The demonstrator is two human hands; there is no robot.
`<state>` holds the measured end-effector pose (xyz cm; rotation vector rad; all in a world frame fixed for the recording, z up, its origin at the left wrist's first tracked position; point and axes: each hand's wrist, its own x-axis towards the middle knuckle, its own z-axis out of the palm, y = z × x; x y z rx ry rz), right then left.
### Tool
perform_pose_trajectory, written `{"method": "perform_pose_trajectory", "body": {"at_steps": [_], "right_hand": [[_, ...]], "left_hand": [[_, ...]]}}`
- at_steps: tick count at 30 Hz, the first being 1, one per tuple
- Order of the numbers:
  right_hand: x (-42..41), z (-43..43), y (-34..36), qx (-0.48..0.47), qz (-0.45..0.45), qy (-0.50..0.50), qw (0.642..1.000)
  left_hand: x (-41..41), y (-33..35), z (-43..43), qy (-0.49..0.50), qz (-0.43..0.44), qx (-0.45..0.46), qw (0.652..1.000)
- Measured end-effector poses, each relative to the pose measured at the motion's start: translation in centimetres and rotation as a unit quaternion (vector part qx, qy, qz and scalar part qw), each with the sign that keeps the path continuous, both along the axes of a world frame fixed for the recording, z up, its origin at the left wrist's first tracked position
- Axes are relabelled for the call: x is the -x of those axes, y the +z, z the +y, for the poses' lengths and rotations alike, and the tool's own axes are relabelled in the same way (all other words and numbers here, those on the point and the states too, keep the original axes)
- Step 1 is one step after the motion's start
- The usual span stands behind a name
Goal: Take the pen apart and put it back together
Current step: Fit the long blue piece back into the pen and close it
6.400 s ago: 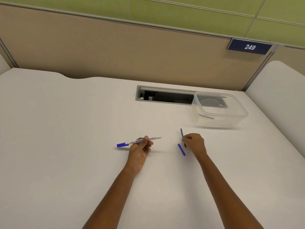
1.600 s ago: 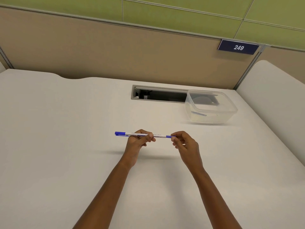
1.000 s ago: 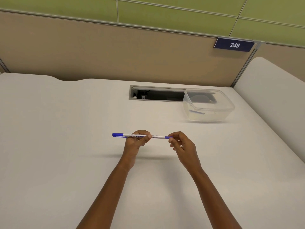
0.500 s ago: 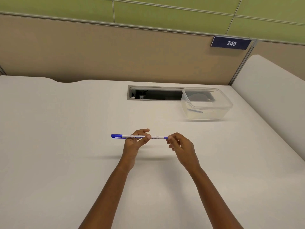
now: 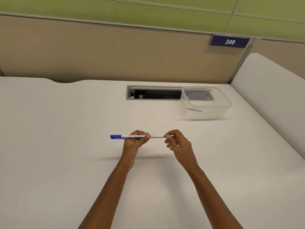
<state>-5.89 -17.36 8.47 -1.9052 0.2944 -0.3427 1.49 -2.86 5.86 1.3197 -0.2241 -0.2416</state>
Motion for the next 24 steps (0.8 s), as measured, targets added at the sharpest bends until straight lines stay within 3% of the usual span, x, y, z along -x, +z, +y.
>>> {"method": "perform_pose_trajectory", "body": {"at_steps": [24], "right_hand": [[-0.63,0.43,-0.26,-0.037,-0.001,-0.001,0.999]], "left_hand": [[0.25,-0.33,-0.07,0.017,0.005,-0.006,1.000]]}}
